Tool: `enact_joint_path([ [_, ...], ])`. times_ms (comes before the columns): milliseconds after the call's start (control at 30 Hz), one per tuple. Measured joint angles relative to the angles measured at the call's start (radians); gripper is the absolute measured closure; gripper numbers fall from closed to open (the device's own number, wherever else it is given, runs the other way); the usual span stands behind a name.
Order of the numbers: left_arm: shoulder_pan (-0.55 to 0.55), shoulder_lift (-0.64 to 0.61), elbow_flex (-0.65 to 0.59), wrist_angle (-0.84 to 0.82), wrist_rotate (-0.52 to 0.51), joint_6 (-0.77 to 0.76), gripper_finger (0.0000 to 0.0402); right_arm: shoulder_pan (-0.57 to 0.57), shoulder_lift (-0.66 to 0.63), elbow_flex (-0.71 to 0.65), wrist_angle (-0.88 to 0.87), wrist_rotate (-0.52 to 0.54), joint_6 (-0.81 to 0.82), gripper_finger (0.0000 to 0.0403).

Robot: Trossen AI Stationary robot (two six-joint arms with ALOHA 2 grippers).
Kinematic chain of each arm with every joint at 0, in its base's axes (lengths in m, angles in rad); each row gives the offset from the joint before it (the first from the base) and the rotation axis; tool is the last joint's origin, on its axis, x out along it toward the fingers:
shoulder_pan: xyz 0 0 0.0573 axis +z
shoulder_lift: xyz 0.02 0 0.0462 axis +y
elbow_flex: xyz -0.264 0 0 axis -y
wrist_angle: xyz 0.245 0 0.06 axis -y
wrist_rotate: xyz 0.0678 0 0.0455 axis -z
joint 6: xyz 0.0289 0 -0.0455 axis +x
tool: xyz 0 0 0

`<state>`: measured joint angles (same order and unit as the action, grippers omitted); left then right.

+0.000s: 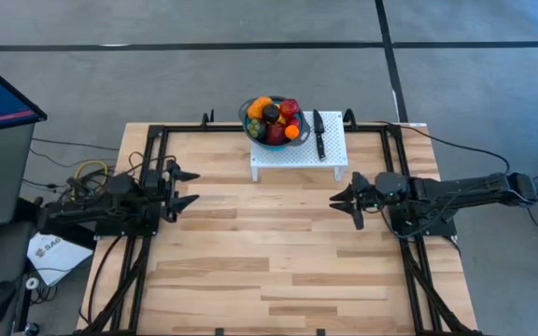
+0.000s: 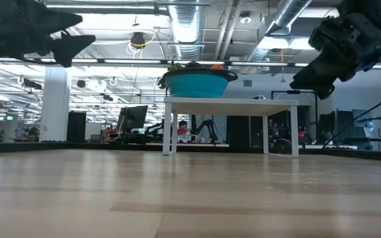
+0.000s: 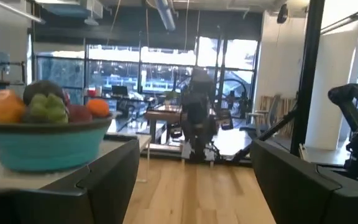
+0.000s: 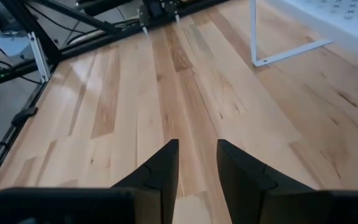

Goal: Pick & Place Fruit
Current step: Return to Home Position

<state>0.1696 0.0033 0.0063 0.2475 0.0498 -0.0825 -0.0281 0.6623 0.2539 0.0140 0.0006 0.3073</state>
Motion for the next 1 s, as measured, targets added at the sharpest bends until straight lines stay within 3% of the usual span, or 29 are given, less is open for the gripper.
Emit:
enact_joint_path([
  [267, 0.000, 0.045, 0.001, -0.144, 0.013, 0.051, 0.0103, 0.001, 0.021, 0.000, -0.008, 0.000, 0.000, 0.0300],
  [433, 0.000, 0.058, 0.001, -0.158, 0.072, 0.072, 0.0104, 0.001, 0.020, 0.000, -0.005, 0.000, 0.000, 0.0300],
  [567, 0.000, 0.058, 0.001, -0.187, 0.098, 0.064, 0.0124, 0.001, 0.020, 0.000, -0.005, 0.000, 0.000, 0.0300],
  [700, 0.000, 0.058, 0.001, -0.197, 0.097, 0.060, 0.0192, 0.001, 0.020, 0.000, -0.006, 0.000, 0.000, 0.0300],
  [900, 0.000, 0.058, 0.001, -0.200, 0.108, 0.059, 0.0371, 0.001, 0.020, 0.000, -0.006, 0.000, 0.000, 0.0300],
  [1000, 0.000, 0.058, 0.001, -0.201, 0.114, 0.059, 0.0389, 0.001, 0.020, 0.000, -0.005, 0.000, 0.000, 0.0300],
])
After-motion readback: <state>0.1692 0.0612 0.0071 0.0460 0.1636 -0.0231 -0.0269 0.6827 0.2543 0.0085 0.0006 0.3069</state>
